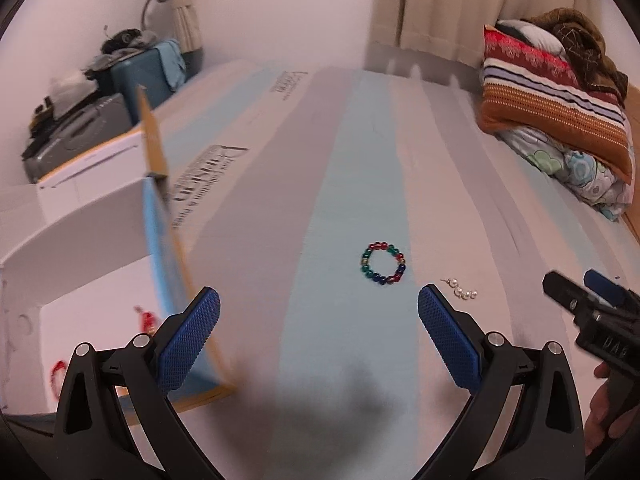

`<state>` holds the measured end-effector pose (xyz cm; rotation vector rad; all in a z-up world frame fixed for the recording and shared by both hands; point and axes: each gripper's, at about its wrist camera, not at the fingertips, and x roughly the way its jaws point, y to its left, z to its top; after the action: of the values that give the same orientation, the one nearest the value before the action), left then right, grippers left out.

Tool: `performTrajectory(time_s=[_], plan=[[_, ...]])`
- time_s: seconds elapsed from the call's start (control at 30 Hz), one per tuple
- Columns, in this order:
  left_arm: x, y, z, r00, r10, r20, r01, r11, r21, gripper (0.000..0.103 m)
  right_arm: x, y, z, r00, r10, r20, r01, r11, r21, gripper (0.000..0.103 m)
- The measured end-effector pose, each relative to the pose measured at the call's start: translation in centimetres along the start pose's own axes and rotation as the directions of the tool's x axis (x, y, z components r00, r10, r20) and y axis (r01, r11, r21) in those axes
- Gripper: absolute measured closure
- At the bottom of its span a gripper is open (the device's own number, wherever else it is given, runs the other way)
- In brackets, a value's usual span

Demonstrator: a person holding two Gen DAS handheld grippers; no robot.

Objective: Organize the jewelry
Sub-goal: 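Move both open tools back over the glass bead bracelet and pearls, then grasp the multicolour glass bead bracelet with the left tool while the right tool grasps the pearl string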

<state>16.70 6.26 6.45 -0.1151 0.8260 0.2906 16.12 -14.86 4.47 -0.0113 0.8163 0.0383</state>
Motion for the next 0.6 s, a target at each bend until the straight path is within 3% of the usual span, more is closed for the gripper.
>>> performTrajectory(time_s=[0.2,0.5,0.6], plan=[[5.6,-1.3,0.7,0.998,-0.032,-0.046,0.032,0.999,-0.009,0.006,5.0,-0.8,-1.4,0.999,-0.027,-0.043,0.024,0.997,-0.073,0.015],[12.3,-3.6,1.9,0.991,-0.098,-0.096,0.103,0.994,0.045,0.007,10.9,-0.7,-2.8,0.992,-0.007,-0.123,-0.011,0.99,-0.144,0.023],[14.1,-4.5,1.8,0.992,-0.081,-0.096,0.089,0.993,0.082,0.007,12.3,-0.2,-3.0,0.99,0.003,-0.141,-0.025,0.987,-0.159,0.025]])
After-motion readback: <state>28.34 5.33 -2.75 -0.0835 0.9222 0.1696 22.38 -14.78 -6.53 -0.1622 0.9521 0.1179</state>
